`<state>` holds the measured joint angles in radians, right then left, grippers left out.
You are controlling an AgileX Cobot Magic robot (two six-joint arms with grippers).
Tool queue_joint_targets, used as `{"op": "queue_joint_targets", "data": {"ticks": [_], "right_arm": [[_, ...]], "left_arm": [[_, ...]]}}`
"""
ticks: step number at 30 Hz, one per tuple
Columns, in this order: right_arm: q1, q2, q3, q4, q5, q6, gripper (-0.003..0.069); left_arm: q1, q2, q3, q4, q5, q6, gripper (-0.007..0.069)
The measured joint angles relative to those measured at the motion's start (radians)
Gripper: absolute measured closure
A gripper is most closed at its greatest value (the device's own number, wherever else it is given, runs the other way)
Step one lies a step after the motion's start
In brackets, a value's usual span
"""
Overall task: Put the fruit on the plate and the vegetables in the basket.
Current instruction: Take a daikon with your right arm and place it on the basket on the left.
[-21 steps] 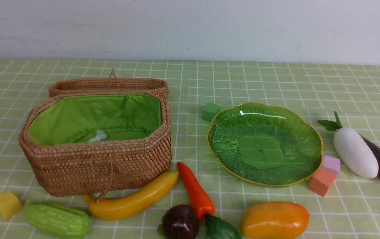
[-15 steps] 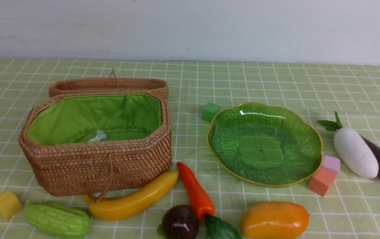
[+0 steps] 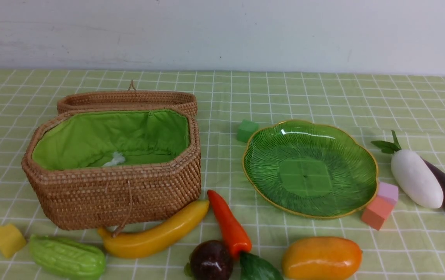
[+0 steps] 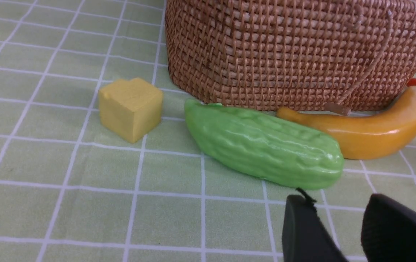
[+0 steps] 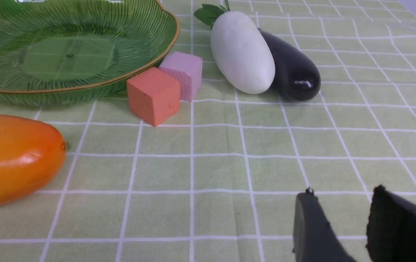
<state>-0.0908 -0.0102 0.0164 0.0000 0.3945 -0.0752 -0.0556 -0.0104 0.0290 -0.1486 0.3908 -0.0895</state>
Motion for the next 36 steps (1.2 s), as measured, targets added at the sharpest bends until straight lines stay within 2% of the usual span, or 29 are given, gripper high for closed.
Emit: {"op": "queue_joint_targets", "data": {"ticks": [23,26,31,36], "right_arm": [[0.0,0.0,0.005,0.0,-0.038,0.0,0.0417],[0.0,0.0,0.012,0.094,-0.176,0.011,0.0417],[0.0,0.0,0.012,0.338,-0.468,0.122,0.0417],[0.0,0.0,0.012,0.486,-0.678,0.183,0.0417]], "left_arm": [[0.0,0.0,0.0,0.0,0.0,0.0,0.0386],[0.0,0.0,0.0,0.0,0.0,0.0,0.0386],[0.0,0.0,0.0,0.0,0.0,0.0,0.0386],[0.0,0.0,0.0,0.0,0.0,0.0,0.0386]]}}
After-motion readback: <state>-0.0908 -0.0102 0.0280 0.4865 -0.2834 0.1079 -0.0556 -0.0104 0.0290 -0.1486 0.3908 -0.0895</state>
